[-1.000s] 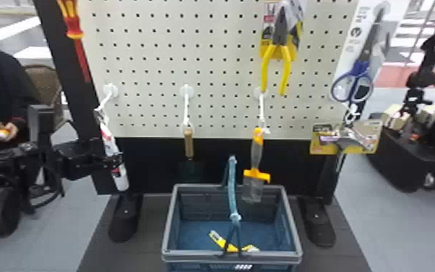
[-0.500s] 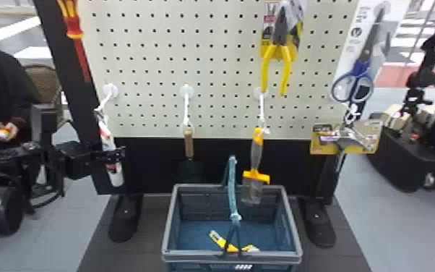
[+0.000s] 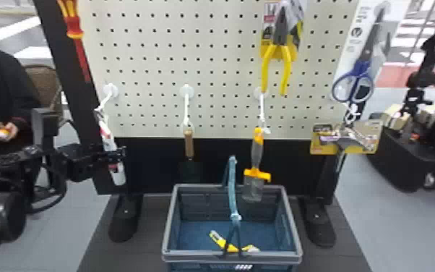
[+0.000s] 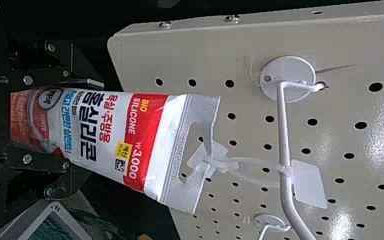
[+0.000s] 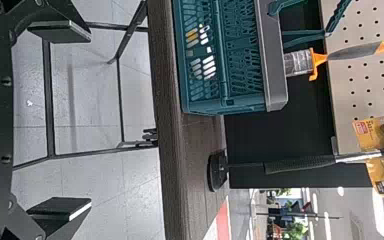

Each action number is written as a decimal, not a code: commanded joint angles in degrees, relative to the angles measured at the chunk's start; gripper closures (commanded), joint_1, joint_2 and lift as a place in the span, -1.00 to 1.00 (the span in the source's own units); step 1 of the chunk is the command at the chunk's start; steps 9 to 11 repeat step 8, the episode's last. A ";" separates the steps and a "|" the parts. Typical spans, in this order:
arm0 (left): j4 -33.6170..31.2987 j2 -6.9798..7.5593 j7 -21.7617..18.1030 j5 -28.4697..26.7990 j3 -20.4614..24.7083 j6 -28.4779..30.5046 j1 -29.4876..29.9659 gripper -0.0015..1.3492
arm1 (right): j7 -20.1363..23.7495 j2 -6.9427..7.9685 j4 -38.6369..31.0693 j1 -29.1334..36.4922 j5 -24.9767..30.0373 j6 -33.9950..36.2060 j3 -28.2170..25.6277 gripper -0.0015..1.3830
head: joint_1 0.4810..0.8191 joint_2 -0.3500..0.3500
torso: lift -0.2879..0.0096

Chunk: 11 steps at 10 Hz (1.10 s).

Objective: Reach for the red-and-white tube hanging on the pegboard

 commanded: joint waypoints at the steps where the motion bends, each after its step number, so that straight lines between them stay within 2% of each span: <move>1: 0.00 -0.09 0.16 0.07 -0.05 -0.14 0.00 0.13 | 0.00 0.05 0.00 0.12 0.00 0.00 0.00 -0.80 | -0.60 0.00 | 0.26; 11: 0.00 -0.26 0.95 0.60 0.13 -0.75 0.74 0.20 | 0.00 0.05 0.00 0.25 -0.18 0.00 0.00 -0.80 | -0.60 0.00 | 0.26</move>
